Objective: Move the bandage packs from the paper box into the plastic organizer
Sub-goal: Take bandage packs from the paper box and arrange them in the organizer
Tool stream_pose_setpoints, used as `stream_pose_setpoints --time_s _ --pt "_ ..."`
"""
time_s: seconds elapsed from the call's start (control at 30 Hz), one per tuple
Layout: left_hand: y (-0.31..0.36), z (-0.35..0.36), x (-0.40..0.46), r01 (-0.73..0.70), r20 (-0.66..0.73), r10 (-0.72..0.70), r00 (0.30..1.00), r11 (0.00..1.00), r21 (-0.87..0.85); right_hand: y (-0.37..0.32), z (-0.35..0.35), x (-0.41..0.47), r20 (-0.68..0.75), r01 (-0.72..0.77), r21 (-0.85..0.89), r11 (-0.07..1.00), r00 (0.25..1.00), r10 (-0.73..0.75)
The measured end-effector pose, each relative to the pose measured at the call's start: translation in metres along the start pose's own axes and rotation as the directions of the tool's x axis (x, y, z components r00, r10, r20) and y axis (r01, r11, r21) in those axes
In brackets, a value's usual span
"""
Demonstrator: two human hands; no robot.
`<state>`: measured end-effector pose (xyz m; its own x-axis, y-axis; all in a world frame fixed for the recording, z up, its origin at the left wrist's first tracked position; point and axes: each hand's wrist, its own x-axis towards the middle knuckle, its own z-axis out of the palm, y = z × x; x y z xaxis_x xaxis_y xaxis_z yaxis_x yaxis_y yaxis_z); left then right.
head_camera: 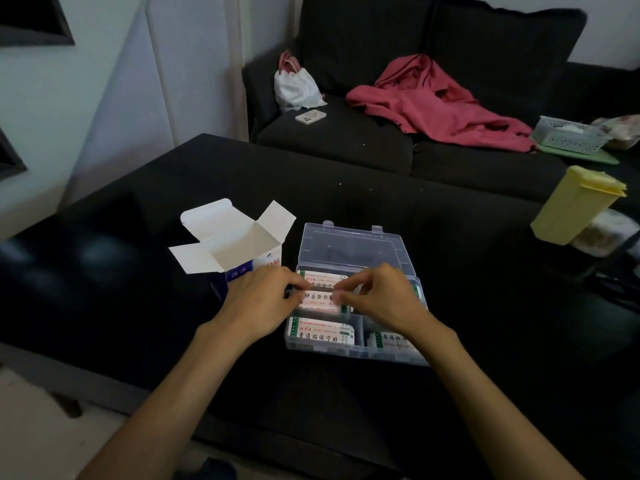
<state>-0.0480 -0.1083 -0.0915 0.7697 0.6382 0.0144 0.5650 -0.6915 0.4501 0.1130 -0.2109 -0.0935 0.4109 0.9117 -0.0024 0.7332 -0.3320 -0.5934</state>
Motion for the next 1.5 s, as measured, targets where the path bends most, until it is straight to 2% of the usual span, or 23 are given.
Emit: stream_pose_setpoints --time_s 0.07,0.13,0.23,0.4,0.53,0.63,0.73,0.87,0.97,1.03,1.07,1.13,1.2,1.27,1.37,1.43,1.47,1.5 --pt "0.000 0.000 0.000 -0.002 0.003 0.002 1.000 1.000 0.017 0.001 -0.009 0.002 -0.044 -0.045 -0.009 0.999 0.998 0.045" --pt "0.000 -0.001 0.000 -0.004 -0.001 0.004 1.000 1.000 0.028 0.003 -0.019 0.003 -0.069 -0.153 -0.050 0.987 0.986 0.149" --pt "0.001 -0.001 0.000 -0.016 -0.006 0.016 1.000 0.999 0.044 0.002 -0.021 0.003 -0.071 -0.269 -0.213 0.939 0.963 0.260" --pt "0.002 0.000 0.000 -0.034 -0.006 0.034 0.999 0.997 0.062 -0.008 -0.007 0.000 -0.063 -0.240 -0.423 0.874 0.970 0.236" --pt "0.003 0.000 -0.001 -0.038 -0.001 0.038 0.999 0.997 0.068 -0.018 -0.005 -0.001 -0.020 -0.201 -0.483 0.852 0.976 0.219" --pt "0.005 0.000 -0.001 -0.038 0.004 0.038 0.999 0.996 0.077 -0.020 -0.006 -0.001 -0.020 -0.193 -0.496 0.847 0.977 0.212" --pt "0.005 -0.001 -0.001 -0.031 0.017 0.030 0.999 0.996 0.078 -0.015 -0.009 -0.001 -0.025 -0.232 -0.434 0.871 0.969 0.246" --pt "0.005 -0.002 -0.002 -0.023 0.016 0.022 1.000 0.997 0.078 -0.014 -0.009 0.001 0.025 -0.236 -0.414 0.879 0.962 0.270" --pt "0.010 -0.009 -0.006 0.011 -0.088 -0.013 0.996 0.999 -0.030 -0.015 -0.024 0.002 0.015 -0.309 -0.334 0.890 0.943 0.333" --pt "0.017 -0.021 -0.013 0.014 -0.298 -0.060 0.953 0.988 -0.155 -0.022 -0.038 0.000 -0.064 -0.311 -0.223 0.924 0.950 0.304" --pt "0.020 -0.029 -0.017 0.032 -0.419 -0.121 0.900 0.976 -0.215 -0.027 -0.042 -0.001 -0.132 -0.265 -0.185 0.946 0.961 0.243" --pt "0.016 -0.043 -0.026 0.094 -0.607 -0.256 0.752 0.954 -0.286 -0.041 -0.040 -0.001 -0.240 -0.094 -0.157 0.983 0.969 0.054" --pt "-0.001 -0.051 -0.031 0.173 -0.696 -0.313 0.646 0.948 -0.266 -0.059 -0.026 0.002 -0.221 0.093 -0.163 0.982 0.967 -0.128" --pt "-0.025 -0.053 -0.033 0.326 -0.618 -0.425 0.661 0.905 -0.274 -0.071 -0.004 0.006 -0.161 0.233 -0.218 0.948 0.949 -0.270" --pt "-0.053 -0.049 -0.033 0.515 -0.313 -0.599 0.737 0.798 -0.315 -0.073 0.023 0.012 -0.142 0.292 -0.337 0.895 0.924 -0.355" --pt "-0.063 -0.050 -0.036 0.501 -0.122 -0.622 0.774 0.718 -0.484 -0.073 0.033 0.015 -0.194 0.307 -0.351 0.885 0.901 -0.389" --pt "-0.063 -0.052 -0.037 0.437 -0.081 -0.598 0.798 0.666 -0.605 -0.072 0.035 0.016 -0.230 0.330 -0.350 0.877 0.877 -0.422" --pt "-0.062 -0.052 -0.038 0.353 -0.097 -0.564 0.820 0.631 -0.691 -0.071 0.038 0.017 -0.272 0.363 -0.363 0.858 0.839 -0.470"
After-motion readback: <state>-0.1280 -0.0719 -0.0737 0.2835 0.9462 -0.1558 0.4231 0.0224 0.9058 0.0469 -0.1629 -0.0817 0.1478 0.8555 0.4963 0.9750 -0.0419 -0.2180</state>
